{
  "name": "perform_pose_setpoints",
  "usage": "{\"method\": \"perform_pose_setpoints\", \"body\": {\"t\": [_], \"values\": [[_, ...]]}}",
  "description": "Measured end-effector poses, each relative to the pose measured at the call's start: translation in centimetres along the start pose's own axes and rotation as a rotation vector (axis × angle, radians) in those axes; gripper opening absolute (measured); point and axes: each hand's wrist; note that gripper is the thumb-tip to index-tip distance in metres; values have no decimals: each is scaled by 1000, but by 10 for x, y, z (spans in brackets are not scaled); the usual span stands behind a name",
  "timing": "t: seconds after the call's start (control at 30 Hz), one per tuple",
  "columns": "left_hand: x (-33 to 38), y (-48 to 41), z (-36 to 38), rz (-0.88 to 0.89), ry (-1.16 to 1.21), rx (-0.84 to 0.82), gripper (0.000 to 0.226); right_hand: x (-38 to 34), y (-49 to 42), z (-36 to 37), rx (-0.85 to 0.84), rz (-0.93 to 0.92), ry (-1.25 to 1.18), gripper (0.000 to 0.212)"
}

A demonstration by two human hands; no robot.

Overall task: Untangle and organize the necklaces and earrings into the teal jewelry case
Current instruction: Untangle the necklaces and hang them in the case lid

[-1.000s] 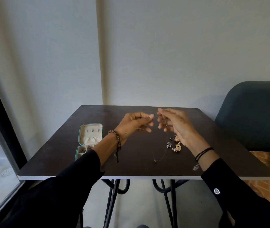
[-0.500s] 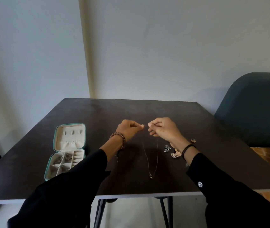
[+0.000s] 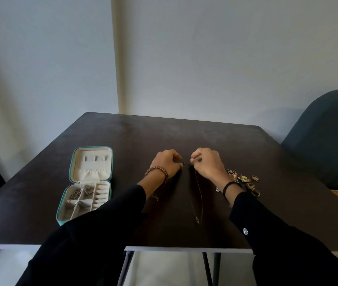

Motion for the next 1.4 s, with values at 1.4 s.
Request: {"method": "perform_pose_setpoints", "body": {"t": [1.4], "values": [[-174, 177, -143, -210, 228, 353, 27, -222, 107, 91, -252, -502, -32, 25]]}}
Point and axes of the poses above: each hand's wrist, its own y-axis away from the middle knuckle, its own z-axis out of the palm, x = y × z, and after that the axes turned 9 degrees about -z, right-handed
